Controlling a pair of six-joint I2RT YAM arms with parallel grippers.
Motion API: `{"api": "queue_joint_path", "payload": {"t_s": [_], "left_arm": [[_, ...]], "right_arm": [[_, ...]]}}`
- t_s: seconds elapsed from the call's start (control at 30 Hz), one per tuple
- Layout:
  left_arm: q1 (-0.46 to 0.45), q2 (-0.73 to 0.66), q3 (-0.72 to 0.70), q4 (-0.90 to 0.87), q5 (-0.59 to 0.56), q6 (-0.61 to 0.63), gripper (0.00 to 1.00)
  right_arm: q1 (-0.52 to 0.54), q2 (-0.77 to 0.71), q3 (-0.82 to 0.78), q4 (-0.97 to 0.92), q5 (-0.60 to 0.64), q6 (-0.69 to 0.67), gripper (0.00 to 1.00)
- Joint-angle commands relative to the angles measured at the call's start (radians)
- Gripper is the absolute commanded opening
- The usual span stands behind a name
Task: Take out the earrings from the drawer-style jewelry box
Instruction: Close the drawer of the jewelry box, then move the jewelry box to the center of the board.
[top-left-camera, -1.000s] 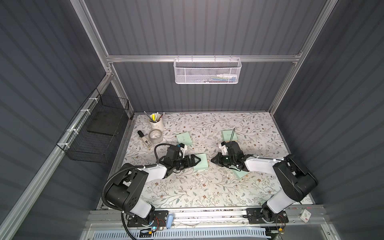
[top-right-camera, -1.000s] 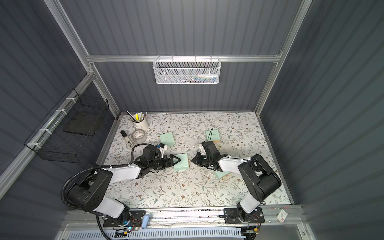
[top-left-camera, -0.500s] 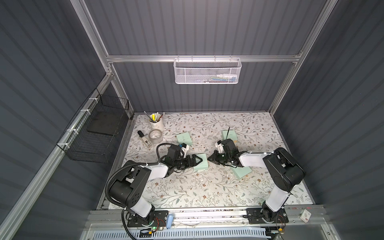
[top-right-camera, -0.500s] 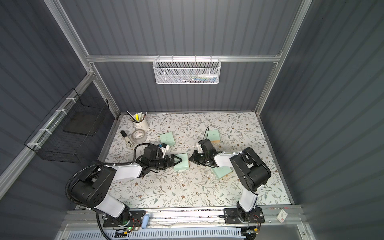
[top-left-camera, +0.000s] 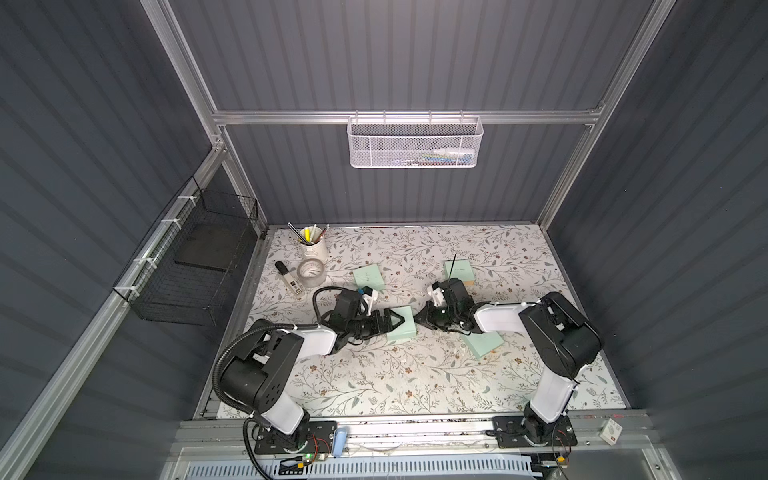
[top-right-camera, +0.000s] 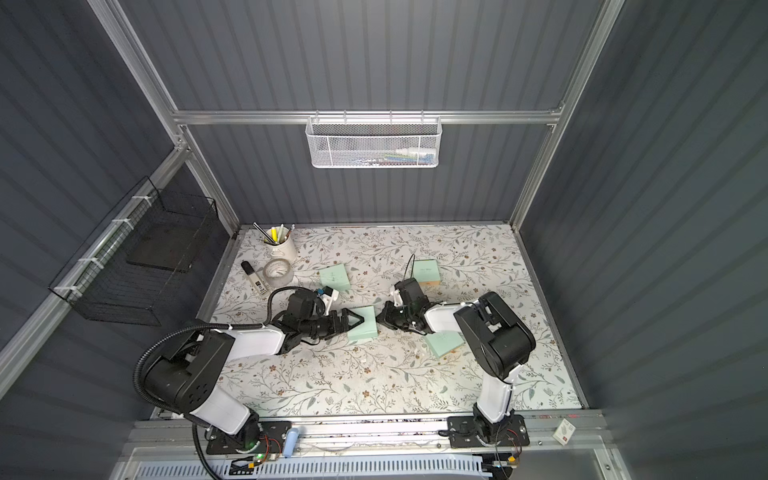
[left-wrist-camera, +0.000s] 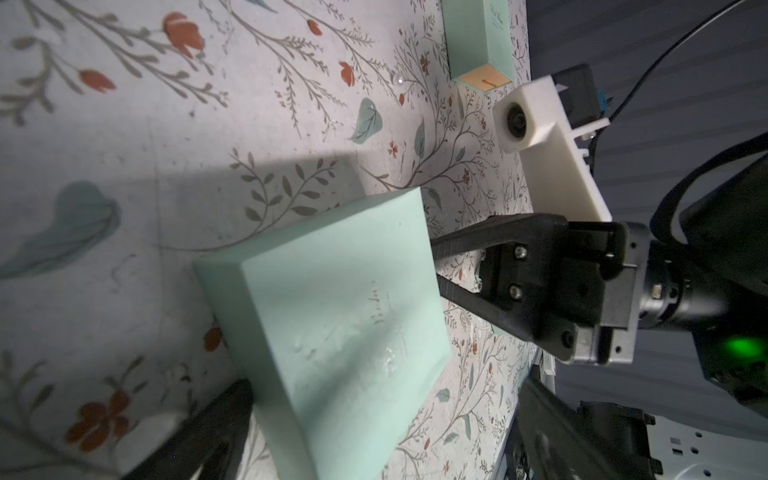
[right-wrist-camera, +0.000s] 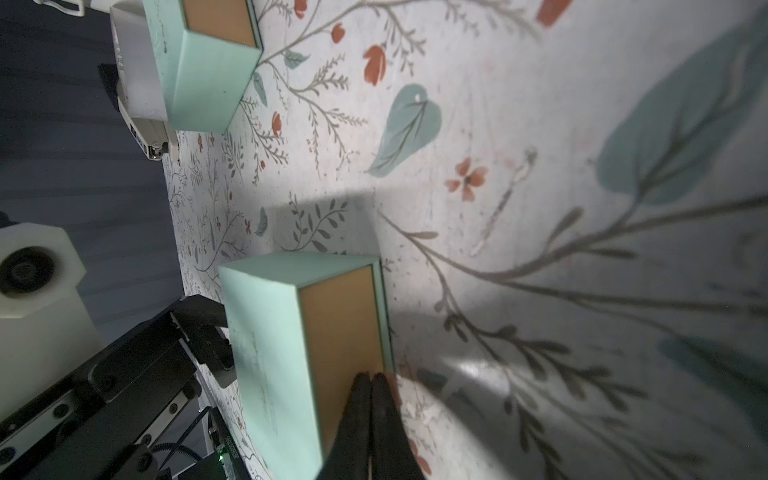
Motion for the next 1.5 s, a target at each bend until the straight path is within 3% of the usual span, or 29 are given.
{"api": "queue_joint_path", "payload": {"t_s": [0.0,0.2,0.37,0.57,0.83,1.07,1.47], "left_arm": [[-0.002,0.021,0.036,-0.017,-0.007,-0.006,1.0],[0.0,-0.036,0.032,-0.098,-0.124,-0.007,1.0],[0.0,-0.069,0.055,-0.145,-0.115,0.001,1.0],[-0.002,-0.077,0.042,-0.142,-0.075,-0.001,1.0],[-0.002,-0.042,0.034,-0.097,-0.029,-0.016,0.99],[-0.002,-0.021,0.028,-0.077,-0.009,-0.028,0.99],[-0.001,-0.021,0.011,-0.052,-0.02,-0.045,1.0]], "right_arm": [[0.01,-0.009,0.033,-0.066,0.04,-0.014,0.14],[-0.002,-0.111,0.006,-0.148,0.129,-0.061,0.18],[0.0,-0.205,-0.021,-0.195,0.151,-0.096,0.23],[0.042,-0.285,-0.041,-0.241,0.074,-0.136,0.43],[0.134,-0.218,-0.039,-0.25,0.087,-0.106,0.45],[0.133,-0.19,-0.015,-0.251,0.126,-0.102,0.41],[0.061,-0.196,0.026,-0.273,0.095,-0.151,0.45]]}}
